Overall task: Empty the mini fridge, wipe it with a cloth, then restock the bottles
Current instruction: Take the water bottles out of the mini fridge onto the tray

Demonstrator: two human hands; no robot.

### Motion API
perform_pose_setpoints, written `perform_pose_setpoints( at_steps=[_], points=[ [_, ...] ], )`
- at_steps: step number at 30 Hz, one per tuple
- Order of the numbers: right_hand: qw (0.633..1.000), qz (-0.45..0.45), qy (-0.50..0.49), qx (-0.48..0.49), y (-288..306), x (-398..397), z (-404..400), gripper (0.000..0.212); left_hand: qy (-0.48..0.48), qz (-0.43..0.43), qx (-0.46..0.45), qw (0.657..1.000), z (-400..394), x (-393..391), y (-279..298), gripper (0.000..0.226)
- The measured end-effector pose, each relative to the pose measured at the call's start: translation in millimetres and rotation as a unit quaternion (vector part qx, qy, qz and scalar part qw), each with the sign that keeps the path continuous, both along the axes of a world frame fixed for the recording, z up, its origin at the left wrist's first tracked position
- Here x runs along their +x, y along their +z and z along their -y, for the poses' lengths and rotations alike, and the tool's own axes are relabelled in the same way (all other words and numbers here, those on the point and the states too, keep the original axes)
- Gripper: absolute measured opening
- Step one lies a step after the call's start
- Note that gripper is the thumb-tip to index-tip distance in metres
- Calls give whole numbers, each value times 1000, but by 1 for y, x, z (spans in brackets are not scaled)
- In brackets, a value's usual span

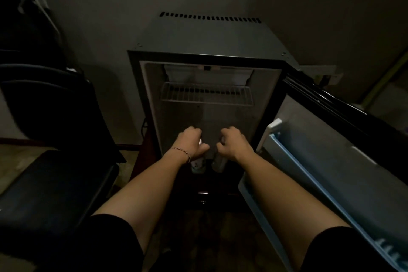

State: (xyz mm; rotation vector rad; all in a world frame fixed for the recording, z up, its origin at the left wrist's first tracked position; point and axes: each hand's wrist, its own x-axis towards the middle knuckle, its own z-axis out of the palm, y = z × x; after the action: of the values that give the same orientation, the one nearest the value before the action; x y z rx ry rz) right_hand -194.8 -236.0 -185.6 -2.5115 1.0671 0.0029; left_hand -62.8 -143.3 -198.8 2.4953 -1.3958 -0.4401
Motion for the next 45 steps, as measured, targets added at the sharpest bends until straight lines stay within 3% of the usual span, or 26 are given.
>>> perform_pose_setpoints(
  at_steps=[14, 20, 25, 30, 40, 45],
  points=[
    [997, 52, 24, -55, 49, -110, -124, 25, -39, 64, -51, 996, -127, -98, 56, 31],
    [997, 63, -10, -48, 54, -185, -190, 17, -71, 27, -51, 996, -182, -177, 54, 26],
    [998, 39, -26, -49, 60, -248, -218, 23, -116, 3, -45, 992, -203, -242, 54, 23],
    [998, 18, -38, -42, 58, -310, -220, 23, -168, 11, -52, 984, -202, -309, 57, 37],
    [998, -3, -55, -24, 51, -460, -171, 11, -213, -15, -43, 976, -156, -446, 62, 30],
    [998, -44, -37, -32, 43, -517, -117, 28, -197, -36, -28, 979, -118, -515, 58, 28]
  ],
)
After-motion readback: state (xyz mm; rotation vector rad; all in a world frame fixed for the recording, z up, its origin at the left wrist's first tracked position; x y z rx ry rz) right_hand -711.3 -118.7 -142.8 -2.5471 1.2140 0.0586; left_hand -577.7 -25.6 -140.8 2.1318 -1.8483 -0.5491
